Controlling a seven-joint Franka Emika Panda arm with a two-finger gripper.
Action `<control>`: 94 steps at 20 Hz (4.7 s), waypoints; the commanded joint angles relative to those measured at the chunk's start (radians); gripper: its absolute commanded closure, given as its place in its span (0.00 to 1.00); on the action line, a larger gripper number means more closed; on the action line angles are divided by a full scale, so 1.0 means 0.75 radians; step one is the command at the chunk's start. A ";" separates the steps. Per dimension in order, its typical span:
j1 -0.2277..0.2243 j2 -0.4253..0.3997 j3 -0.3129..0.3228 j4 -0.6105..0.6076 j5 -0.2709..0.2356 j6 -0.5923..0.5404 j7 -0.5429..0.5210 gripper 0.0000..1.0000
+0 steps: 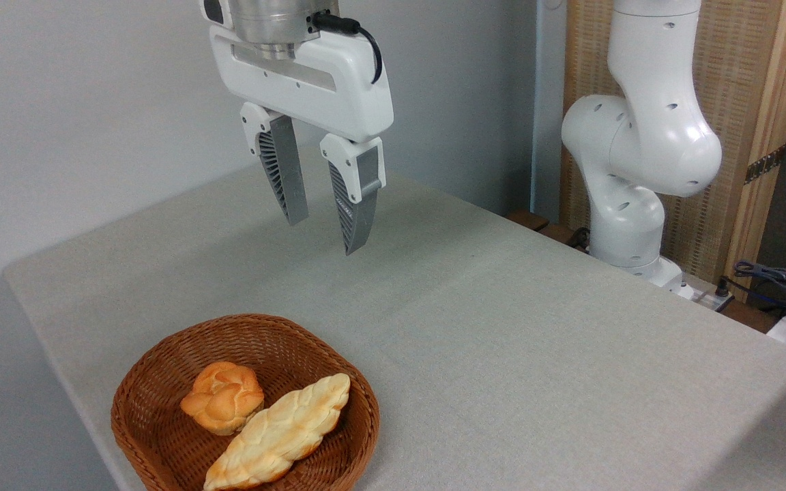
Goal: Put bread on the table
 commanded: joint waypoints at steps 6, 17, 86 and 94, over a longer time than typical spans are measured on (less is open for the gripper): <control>-0.006 0.007 0.009 0.033 -0.020 -0.034 0.018 0.00; -0.028 0.017 0.001 -0.028 -0.020 0.235 0.006 0.00; -0.403 -0.192 -0.071 -0.804 0.121 0.647 0.067 0.00; -0.392 -0.212 -0.059 -0.684 0.105 0.564 0.037 0.00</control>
